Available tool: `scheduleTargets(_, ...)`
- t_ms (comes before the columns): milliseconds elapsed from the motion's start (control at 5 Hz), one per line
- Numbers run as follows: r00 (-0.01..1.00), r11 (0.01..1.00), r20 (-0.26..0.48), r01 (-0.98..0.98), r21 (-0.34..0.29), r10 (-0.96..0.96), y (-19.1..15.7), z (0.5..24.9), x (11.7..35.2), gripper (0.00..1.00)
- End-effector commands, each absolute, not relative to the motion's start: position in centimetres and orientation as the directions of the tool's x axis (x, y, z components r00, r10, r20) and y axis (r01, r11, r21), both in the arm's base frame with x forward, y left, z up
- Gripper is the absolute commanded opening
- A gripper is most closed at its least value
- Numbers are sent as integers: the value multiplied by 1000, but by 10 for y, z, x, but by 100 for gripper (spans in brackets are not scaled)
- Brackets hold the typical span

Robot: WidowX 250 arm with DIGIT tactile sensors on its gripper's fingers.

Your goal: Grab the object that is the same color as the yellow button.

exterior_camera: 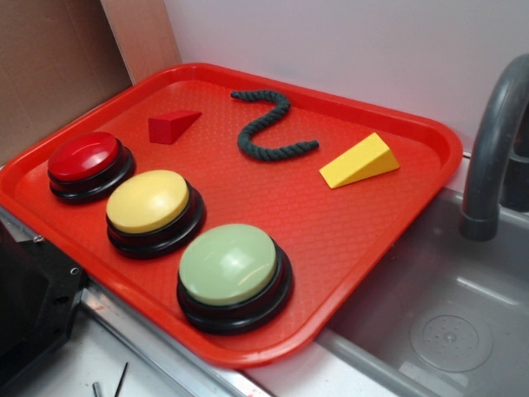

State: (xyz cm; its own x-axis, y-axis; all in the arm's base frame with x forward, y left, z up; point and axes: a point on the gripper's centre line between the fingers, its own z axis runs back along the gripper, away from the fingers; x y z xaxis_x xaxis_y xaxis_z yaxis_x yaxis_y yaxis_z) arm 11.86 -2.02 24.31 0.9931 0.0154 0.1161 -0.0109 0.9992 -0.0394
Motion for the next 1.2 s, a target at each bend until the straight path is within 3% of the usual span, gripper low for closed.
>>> scheduleTargets(0,993,999,116,-11,-39,15,-20,243,119,100)
scheduleTargets(400,967,991,220,133,-8,-128,-32,223,159,100)
scheduleTargets(600,938,988,308,152,40,-157,-48,206,182,100)
scheduleTargets(800,905,967,358,253,-20,-229,-68,183,217,100)
scheduleTargets(1000,900,955,346,294,-28,-266,-81,160,252,100)
